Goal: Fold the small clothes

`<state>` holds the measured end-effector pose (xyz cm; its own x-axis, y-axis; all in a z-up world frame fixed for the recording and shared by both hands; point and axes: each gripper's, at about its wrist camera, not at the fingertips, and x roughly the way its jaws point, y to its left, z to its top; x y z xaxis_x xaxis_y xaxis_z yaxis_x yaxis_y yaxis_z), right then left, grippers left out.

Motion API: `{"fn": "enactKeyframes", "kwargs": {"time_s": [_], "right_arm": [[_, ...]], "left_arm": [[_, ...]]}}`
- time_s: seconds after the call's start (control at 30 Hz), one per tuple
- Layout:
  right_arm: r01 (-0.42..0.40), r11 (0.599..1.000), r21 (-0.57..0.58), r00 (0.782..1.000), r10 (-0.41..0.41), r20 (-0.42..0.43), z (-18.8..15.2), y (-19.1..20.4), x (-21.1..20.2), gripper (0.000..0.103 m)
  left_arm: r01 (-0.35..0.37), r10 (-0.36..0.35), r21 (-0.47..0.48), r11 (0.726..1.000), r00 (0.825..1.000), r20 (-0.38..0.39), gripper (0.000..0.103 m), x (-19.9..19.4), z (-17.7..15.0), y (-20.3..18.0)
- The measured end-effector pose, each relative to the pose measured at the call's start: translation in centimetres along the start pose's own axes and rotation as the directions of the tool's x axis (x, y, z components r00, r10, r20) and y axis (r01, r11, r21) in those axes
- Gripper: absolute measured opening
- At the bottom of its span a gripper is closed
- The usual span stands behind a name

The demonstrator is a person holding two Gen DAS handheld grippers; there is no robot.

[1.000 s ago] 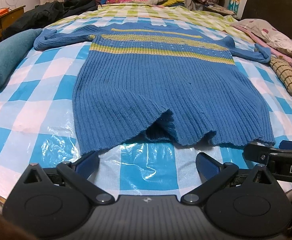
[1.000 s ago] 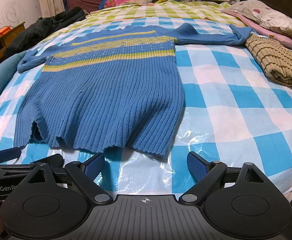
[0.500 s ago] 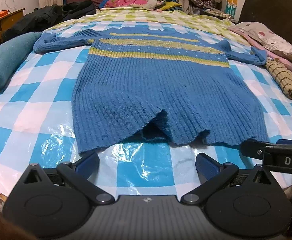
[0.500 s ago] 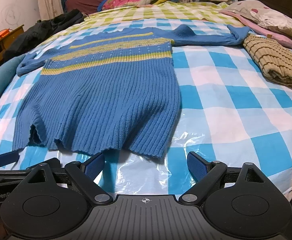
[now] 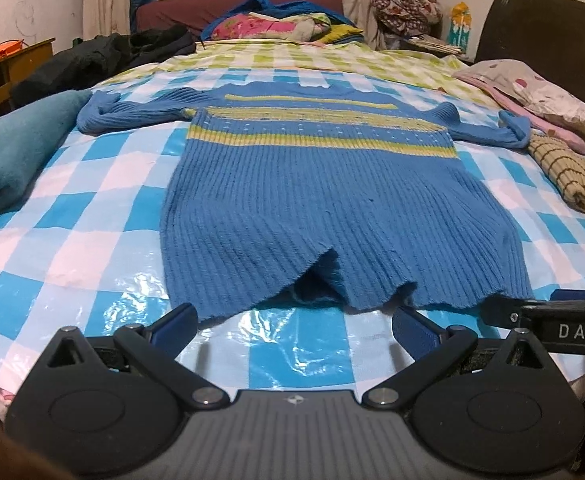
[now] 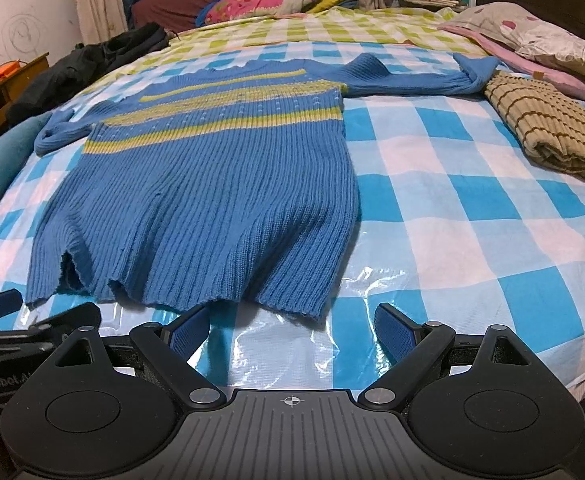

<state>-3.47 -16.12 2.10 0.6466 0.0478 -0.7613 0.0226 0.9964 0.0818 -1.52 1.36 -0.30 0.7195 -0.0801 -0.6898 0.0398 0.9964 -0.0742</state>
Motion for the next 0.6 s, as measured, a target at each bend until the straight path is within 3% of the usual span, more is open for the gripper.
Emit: {"fn": "enactKeyframes", "kwargs": {"time_s": [0.33,0.6], "right_arm": [[0.011,1.000,0.016,1.000,-0.011,0.024,0.6,-0.7,0.0,0.091],[-0.039,0.997,0.060,0.998,0.037,0.042,0.9,-1.8,-0.2,0.089]], "left_arm": [[-0.010,0.010,0.010,1.000,0.999,0.042,0.103,-0.4,0.4,0.4],[-0.006,0.003,0.036,0.999,0.996,0.087,0.103,-1.1,0.7,0.2]]}}
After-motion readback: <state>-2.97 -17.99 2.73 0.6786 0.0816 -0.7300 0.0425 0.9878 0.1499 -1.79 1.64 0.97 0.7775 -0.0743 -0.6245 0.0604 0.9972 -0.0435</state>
